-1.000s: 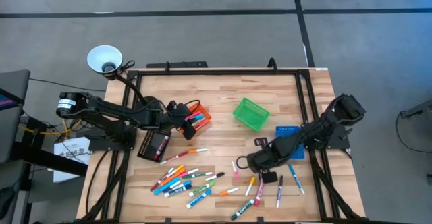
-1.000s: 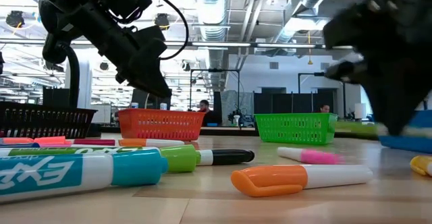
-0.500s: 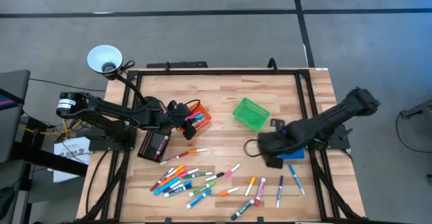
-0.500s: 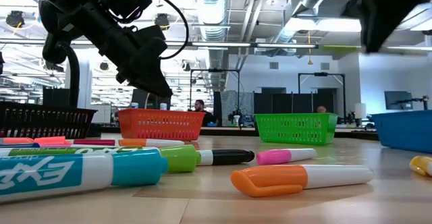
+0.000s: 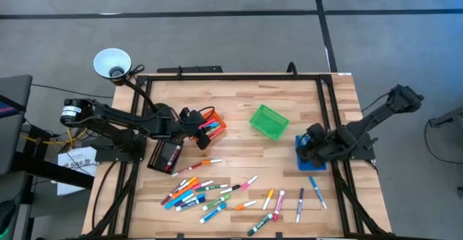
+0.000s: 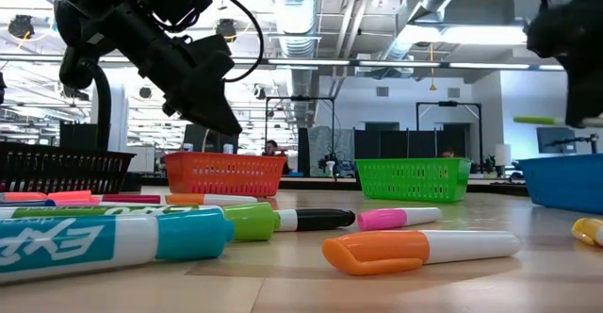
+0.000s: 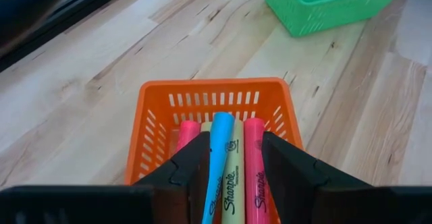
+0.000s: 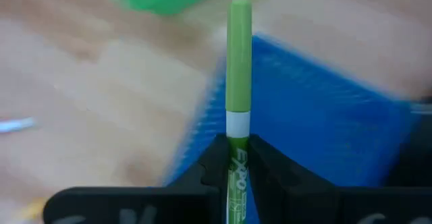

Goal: Pick & Place Markers
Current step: Put the green marker pen into the blue bin

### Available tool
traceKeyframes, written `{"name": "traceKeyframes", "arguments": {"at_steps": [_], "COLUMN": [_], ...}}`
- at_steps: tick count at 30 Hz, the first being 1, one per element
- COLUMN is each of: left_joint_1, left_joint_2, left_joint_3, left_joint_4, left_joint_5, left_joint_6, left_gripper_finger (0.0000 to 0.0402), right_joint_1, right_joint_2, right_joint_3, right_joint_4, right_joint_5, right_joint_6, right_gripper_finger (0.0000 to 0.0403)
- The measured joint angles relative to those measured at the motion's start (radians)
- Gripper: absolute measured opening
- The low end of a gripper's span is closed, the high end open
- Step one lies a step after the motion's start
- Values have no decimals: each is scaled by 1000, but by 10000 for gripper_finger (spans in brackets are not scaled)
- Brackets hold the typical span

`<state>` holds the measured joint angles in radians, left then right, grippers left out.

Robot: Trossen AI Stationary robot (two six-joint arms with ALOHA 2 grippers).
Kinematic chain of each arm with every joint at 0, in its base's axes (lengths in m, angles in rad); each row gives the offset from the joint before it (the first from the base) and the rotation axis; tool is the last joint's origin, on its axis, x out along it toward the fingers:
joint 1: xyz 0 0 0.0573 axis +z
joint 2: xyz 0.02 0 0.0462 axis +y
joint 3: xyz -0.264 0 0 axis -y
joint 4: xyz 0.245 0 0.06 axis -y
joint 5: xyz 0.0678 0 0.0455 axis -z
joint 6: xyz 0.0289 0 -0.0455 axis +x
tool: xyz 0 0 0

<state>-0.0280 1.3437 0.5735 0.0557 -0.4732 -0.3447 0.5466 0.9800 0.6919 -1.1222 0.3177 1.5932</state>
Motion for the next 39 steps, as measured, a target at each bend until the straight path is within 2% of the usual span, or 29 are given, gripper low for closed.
{"name": "traceKeyframes", "arguments": {"at_steps": [4, 12, 16, 23, 28, 32, 39], "left_joint_1": [0, 0, 0, 0, 0, 0, 0], "left_joint_2": [0, 0, 0, 0, 0, 0, 0], "left_joint_3": [0, 0, 0, 0, 0, 0, 0], "left_joint_4": [10, 17, 17, 20, 21, 21, 22], "left_joint_5": [0, 0, 0, 0, 0, 0, 0], "left_joint_6": [0, 0, 0, 0, 0, 0, 0], "left_gripper_finger": [131, 131, 131, 131, 131, 131, 131], "right_joint_1": [1, -6, -7, -29, -76, -118, -180], "right_joint_2": [20, 123, 204, 309, 331, 341, 384], "right_joint_3": [4, 4, 4, 4, 4, 4, 4], "right_joint_4": [66, 57, 44, -29, -17, 24, 145], "right_joint_5": [-8, -90, -137, -136, -136, -167, -186], "right_joint_6": [-34, 67, 83, 95, 42, -63, -265], "right_gripper_finger": [33, 29, 30, 36, 40, 41, 73]}}
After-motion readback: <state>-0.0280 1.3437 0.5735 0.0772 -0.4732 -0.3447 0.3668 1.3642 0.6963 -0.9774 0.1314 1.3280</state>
